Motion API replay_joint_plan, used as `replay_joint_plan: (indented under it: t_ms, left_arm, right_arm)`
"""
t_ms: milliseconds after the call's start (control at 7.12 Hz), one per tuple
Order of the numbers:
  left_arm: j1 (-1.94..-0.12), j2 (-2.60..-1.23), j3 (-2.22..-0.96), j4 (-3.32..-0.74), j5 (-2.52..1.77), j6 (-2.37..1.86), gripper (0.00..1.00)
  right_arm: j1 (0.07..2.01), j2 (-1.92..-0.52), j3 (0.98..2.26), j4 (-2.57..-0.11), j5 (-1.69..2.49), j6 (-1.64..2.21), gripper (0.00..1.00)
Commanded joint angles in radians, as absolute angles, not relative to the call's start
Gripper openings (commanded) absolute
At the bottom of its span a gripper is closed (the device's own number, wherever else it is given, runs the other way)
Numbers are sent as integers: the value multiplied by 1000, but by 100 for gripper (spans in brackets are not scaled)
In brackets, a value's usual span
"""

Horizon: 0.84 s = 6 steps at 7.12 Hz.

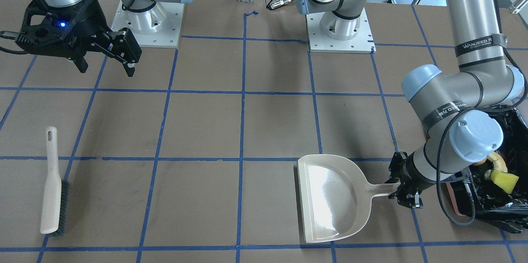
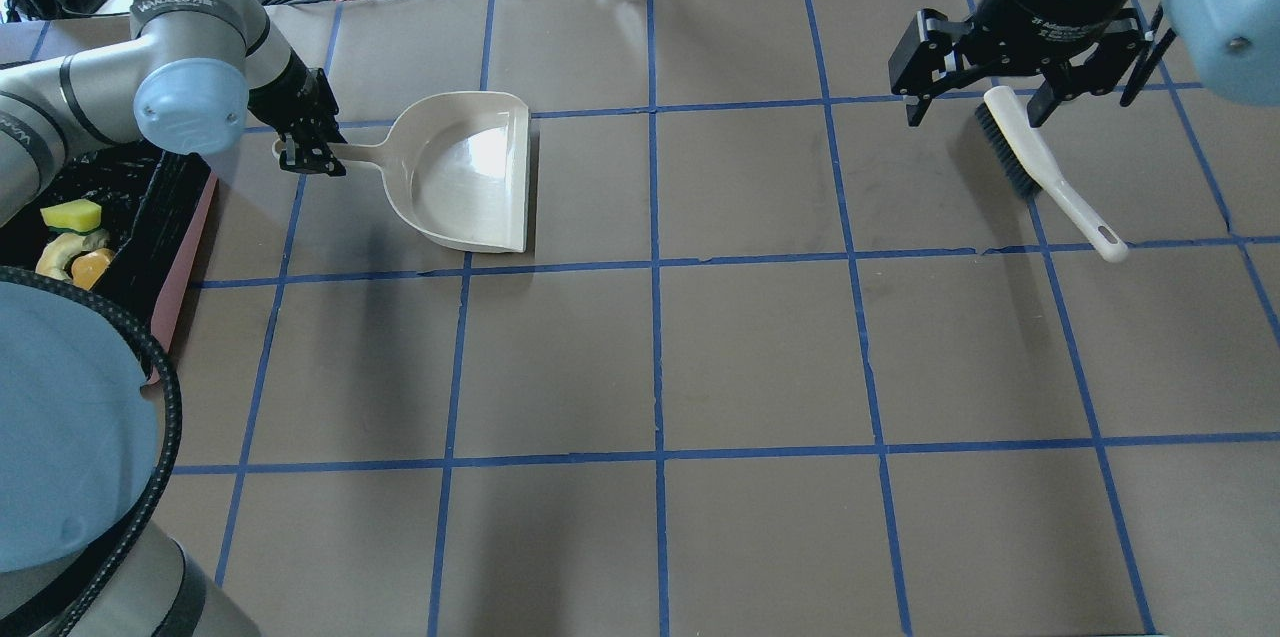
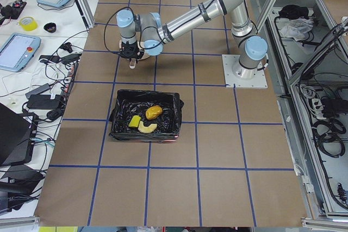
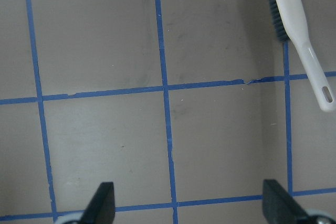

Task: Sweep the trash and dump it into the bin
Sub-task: 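Set the dustpan flat on the table with the left gripper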

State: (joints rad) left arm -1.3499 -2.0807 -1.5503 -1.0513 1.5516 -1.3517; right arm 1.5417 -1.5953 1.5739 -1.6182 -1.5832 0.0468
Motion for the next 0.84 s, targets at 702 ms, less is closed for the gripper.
replay_joint_plan:
  t_ms: [702]
  left_arm:
    - [-1350, -2137, -1489, -1045, 1489, -1344, 0]
  right_arm:
    - [1542, -1592, 1577, -1618, -1583, 44, 100]
